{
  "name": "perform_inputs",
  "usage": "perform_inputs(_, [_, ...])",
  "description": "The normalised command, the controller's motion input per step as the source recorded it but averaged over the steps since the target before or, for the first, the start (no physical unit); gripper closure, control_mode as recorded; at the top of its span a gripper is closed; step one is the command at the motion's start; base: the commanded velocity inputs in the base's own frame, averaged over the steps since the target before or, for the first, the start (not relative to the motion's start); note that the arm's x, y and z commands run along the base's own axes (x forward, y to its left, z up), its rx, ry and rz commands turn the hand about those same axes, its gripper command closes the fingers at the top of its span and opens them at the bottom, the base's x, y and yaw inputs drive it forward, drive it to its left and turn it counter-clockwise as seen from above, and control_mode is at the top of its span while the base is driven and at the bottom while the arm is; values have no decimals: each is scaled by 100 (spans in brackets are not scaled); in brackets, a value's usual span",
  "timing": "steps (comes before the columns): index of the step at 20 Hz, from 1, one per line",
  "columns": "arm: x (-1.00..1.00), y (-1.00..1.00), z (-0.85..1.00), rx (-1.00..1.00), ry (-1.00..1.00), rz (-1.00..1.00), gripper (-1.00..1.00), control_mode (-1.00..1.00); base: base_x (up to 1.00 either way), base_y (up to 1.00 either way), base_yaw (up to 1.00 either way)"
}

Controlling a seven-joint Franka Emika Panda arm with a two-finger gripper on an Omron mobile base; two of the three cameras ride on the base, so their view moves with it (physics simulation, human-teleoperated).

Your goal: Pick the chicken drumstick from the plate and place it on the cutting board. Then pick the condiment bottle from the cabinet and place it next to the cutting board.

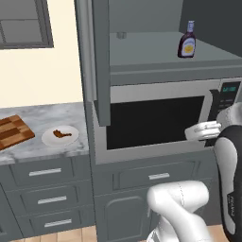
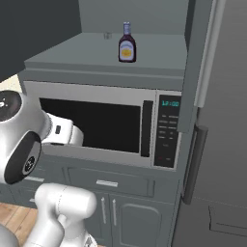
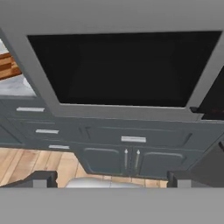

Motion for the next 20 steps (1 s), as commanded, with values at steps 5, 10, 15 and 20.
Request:
perform_inputs(5, [-51, -1, 6, 0, -4, 0, -100, -100, 0, 0, 0])
perform_inputs(10, [-40, 0, 4, 0, -2, 0, -100, -100, 0, 0, 0])
perform_inputs(15, [-11, 0, 0, 0, -2, 0, -100, -100, 0, 0, 0])
perform_inputs(20, [-3, 0, 0, 0, 0, 0, -100, -100, 0, 0, 0])
